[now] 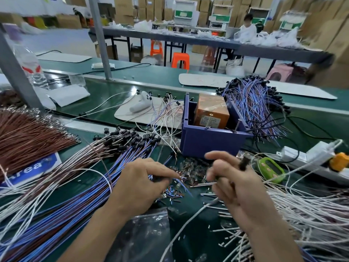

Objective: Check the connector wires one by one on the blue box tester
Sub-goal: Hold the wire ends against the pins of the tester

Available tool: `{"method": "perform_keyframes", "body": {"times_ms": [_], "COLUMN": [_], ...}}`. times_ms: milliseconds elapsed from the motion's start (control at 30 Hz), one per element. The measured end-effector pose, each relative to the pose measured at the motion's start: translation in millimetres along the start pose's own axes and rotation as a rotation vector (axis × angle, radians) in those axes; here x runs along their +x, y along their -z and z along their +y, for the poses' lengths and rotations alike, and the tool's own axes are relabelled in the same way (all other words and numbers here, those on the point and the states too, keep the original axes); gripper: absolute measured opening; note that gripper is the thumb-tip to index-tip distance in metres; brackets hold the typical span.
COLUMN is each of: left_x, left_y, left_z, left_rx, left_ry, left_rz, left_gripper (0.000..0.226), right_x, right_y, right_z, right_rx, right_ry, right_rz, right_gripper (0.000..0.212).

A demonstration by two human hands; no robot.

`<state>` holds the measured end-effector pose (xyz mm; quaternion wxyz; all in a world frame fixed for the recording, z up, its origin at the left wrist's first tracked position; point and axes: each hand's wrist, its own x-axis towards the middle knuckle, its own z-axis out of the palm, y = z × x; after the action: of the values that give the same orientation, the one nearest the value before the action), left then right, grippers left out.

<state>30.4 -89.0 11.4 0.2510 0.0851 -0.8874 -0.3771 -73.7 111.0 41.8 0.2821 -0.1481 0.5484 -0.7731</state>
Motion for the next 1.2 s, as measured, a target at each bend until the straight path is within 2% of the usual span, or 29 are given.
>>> {"method": "perform_keyframes", "body": {"times_ms": [100,167,233,333,500,667,833,933,1033,1133,1200], "left_x": [-4.8,-8.6,-11.1,-11.8,-10.2,-3.5,1.5,4.4,8.3,12.0,12.9], "left_y": [-6.2,-9.9,-12.8,-13.5,-8.7,-0.6,11.2,21.5,26.3,21.9,20.5], "left_z": [6.4,10.5,12.5,15.7,16.8,9.1,0.5,-5.1,-10.3,-10.1,-8.5], "left_rx": [0.107,0.092,0.081,0.033,-0.079,-0.154,-0.170,-0.235,-0.420,-0.714,-0.870], "left_ry": [-0.197,-0.289,-0.316,-0.243,-0.059,0.059,0.165,0.219,0.326,0.424,0.479], "left_rz": [-0.043,-0.067,-0.050,0.023,0.067,0.060,0.088,0.151,0.233,0.272,0.223], "left_gripper": [0.019,0.015,0.012,0.013,0.036,0.036,0.036,0.031,0.026,0.031,0.030], "right_x": [-2.3,-3.2,-4.2,-3.9,-6.9,-0.2,6.4,5.9,0.8,-7.9,-10.8], "right_y": [-15.5,-22.6,-26.6,-29.1,-34.1,-19.2,-2.2,6.3,10.2,8.5,6.0], "right_z": [7.7,13.2,15.4,18.7,21.1,18.4,14.4,10.6,6.2,2.8,3.9], "right_rx": [-0.222,-0.291,-0.373,-0.523,-0.433,-0.556,-0.440,-0.417,-0.417,-0.364,-0.241], "right_ry": [-0.017,0.043,0.096,0.060,-0.105,-0.060,-0.043,-0.116,-0.269,-0.424,-0.481], "right_rz": [-0.050,0.000,0.014,-0.023,-0.200,-0.100,0.100,0.127,-0.033,-0.384,-0.547], "right_gripper": [0.011,0.028,0.037,0.039,0.042,0.028,0.026,0.029,0.030,0.031,0.035]}}
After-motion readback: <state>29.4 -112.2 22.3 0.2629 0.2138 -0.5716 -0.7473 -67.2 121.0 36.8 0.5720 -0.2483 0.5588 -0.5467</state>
